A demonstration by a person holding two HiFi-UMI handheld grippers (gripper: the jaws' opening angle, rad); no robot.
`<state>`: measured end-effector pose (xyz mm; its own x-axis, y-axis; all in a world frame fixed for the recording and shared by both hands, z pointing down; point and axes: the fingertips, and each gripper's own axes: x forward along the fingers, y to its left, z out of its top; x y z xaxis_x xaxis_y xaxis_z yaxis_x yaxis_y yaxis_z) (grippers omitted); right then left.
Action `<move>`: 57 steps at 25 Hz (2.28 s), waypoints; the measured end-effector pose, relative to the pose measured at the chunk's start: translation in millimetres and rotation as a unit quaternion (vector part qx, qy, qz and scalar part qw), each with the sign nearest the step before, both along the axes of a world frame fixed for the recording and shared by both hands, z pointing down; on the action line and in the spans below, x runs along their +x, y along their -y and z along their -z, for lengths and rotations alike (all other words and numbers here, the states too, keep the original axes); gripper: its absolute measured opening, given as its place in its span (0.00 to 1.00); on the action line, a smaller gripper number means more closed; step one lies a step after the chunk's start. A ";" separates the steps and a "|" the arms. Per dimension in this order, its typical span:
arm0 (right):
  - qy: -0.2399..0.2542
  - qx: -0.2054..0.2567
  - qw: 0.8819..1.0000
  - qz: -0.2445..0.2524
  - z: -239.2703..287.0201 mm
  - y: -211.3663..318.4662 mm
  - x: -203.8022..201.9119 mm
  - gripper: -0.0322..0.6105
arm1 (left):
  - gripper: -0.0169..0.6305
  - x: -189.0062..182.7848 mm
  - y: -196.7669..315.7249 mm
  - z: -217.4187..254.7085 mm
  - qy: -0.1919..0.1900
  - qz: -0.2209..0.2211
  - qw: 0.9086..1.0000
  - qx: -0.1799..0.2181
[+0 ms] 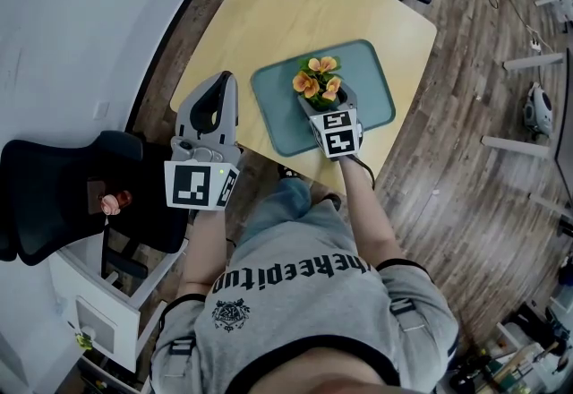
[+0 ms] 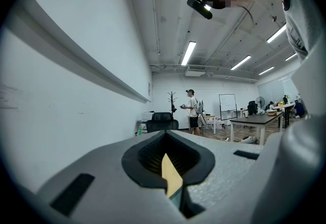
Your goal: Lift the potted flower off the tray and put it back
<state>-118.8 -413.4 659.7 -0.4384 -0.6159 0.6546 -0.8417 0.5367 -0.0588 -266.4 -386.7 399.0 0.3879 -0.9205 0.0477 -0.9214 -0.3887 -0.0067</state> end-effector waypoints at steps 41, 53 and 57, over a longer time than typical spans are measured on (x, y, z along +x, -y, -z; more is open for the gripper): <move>0.119 0.230 0.965 -0.049 248.3 -92.9 104.3 0.05 | 0.03 120.3 -90.3 74.9 -0.019 -0.054 0.996 0.068; 0.133 0.297 0.943 -0.069 313.1 -134.4 157.9 0.05 | 0.03 152.0 -127.9 94.2 -0.035 -0.052 0.995 0.078; 0.125 0.318 0.937 -0.075 327.8 -150.3 174.3 0.05 | 0.03 160.1 -140.8 97.6 -0.038 -0.047 0.995 0.083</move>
<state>55.5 -263.1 332.0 -0.4064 -0.9134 0.0219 -0.9130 0.4069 0.0280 -106.3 -245.9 301.4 0.4693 -0.8727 -0.1345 -0.8813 -0.4725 -0.0090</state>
